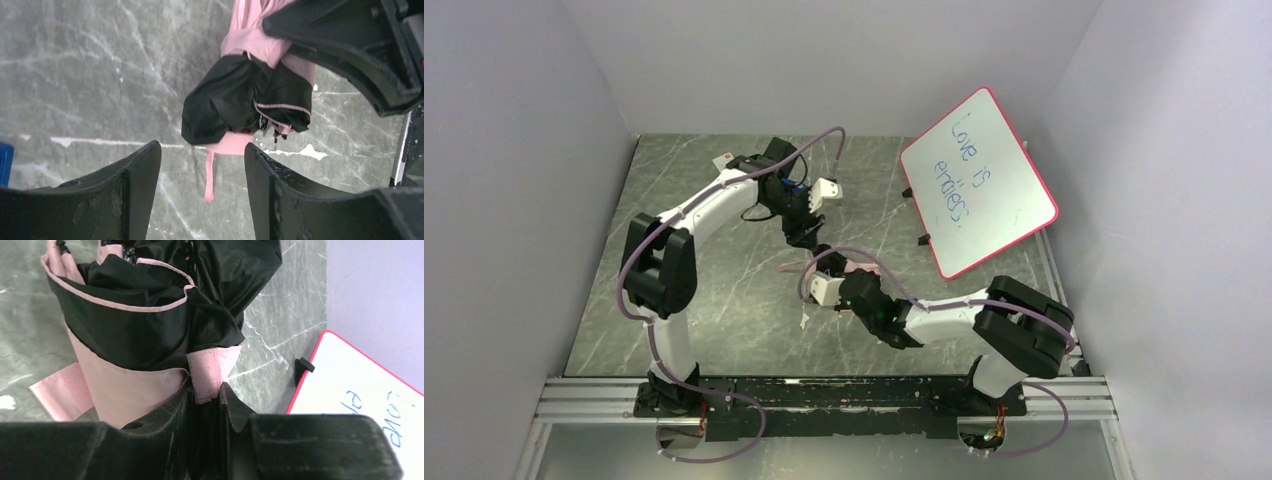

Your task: Put away the umbrella

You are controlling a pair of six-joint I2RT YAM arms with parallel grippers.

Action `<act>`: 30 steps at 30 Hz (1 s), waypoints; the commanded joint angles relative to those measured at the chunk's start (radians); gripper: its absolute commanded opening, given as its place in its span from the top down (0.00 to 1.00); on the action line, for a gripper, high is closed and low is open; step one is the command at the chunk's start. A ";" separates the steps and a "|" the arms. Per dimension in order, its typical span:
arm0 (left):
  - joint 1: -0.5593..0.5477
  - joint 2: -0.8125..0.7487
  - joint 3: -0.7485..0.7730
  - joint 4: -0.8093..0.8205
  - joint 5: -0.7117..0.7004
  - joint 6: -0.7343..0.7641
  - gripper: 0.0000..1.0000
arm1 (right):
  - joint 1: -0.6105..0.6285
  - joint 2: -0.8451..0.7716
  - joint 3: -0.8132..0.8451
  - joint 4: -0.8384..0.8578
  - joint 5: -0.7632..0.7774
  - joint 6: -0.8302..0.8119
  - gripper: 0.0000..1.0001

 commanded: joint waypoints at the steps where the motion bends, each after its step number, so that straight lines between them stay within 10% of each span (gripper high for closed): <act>1: -0.046 0.034 0.103 -0.082 0.062 0.046 0.32 | 0.075 0.037 -0.059 0.025 0.086 -0.044 0.76; 30: -0.224 0.208 -0.086 -0.057 -0.054 0.156 0.17 | 0.197 0.056 -0.072 0.058 0.173 -0.018 0.78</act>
